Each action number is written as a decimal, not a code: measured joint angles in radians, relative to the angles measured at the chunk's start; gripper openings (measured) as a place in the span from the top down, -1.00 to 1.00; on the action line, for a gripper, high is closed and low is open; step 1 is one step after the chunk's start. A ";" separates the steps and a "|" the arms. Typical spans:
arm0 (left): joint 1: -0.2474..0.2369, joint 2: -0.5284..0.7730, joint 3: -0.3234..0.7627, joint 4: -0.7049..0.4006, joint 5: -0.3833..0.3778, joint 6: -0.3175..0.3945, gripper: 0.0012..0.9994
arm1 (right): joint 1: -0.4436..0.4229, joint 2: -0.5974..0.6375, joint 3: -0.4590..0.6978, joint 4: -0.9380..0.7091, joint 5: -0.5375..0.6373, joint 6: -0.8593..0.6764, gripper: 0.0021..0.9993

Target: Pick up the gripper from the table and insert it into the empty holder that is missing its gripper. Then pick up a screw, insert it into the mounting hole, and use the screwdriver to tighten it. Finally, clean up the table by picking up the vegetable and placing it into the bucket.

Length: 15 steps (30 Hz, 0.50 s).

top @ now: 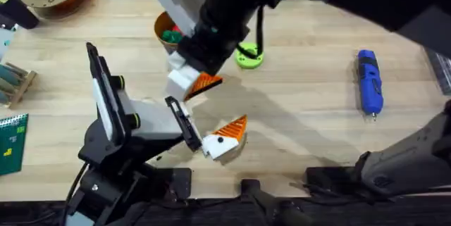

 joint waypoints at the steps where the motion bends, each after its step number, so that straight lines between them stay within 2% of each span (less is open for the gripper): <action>1: 0.000 0.000 0.000 0.000 0.000 0.002 -0.98 | -0.010 -0.003 0.000 -0.015 -0.007 0.000 -0.85; 8: 0.000 0.000 0.000 0.000 0.000 0.009 -0.98 | -0.117 -0.074 -0.048 -0.035 -0.080 -0.009 -0.85; 11: 0.000 0.000 0.000 0.000 0.000 0.010 -0.97 | -0.162 -0.154 -0.147 0.000 -0.106 -0.009 -0.86; 15: 0.000 0.000 0.000 0.000 0.000 0.010 -0.97 | -0.230 -0.308 -0.335 0.075 -0.168 -0.008 -0.86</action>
